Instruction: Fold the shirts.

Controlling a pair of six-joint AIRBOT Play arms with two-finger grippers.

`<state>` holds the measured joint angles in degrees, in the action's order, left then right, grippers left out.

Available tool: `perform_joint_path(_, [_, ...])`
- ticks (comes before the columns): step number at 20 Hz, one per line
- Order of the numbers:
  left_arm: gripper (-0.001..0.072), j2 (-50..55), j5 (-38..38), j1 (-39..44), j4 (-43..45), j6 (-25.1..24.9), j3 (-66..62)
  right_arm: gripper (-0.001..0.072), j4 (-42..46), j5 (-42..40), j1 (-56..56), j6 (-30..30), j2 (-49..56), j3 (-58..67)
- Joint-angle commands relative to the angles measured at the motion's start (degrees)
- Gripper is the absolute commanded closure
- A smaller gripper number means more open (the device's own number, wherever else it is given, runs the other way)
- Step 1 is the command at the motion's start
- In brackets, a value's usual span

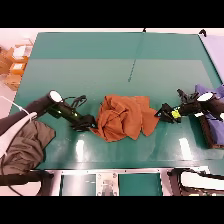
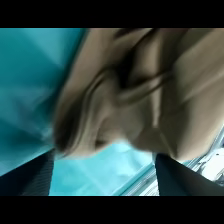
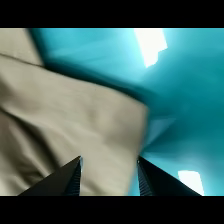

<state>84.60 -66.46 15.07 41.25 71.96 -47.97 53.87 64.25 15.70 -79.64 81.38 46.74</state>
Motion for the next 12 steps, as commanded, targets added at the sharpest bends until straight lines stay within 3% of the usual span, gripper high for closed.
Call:
perform_joint_path(1, [-0.0005, -0.1, 11.6, 4.7, -10.1, -5.0, 4.4, 0.0305, -6.5, -2.3, 0.0, 6.3, 5.3, -0.2])
perform_joint_path(2, [0.0007, -0.1, 13.1, 6.4, -10.7, -5.0, 4.4, 0.0352, -9.0, -2.3, 0.0, 8.1, 6.1, -0.2])
perform_joint_path(3, [0.0152, -0.1, 14.2, 7.5, -11.6, -5.0, 4.4, 0.0497, -11.0, -2.3, 0.0, 9.7, 6.3, -0.2])
perform_joint_path(4, [0.0438, -0.1, 14.4, 7.8, -12.4, -5.0, 4.3, 0.0644, -12.4, -2.2, 0.0, 11.1, 6.3, 0.1])
perform_joint_path(5, [0.0669, -0.1, 14.3, 7.8, -12.7, -5.0, 4.1, 0.0696, -12.8, -1.7, 0.0, 11.3, 6.3, 0.9])
perform_joint_path(9, [0.0679, -1.6, 6.3, 5.5, -10.2, -4.6, -1.8, 0.0697, -13.0, 5.6, 1.6, 11.1, 5.0, 9.9])
perform_joint_path(12, [0.068, -7.9, 2.6, 1.1, -7.2, -0.6, -11.1, 0.0697, -15.0, 12.3, 3.9, 8.9, 0.2, 21.8])
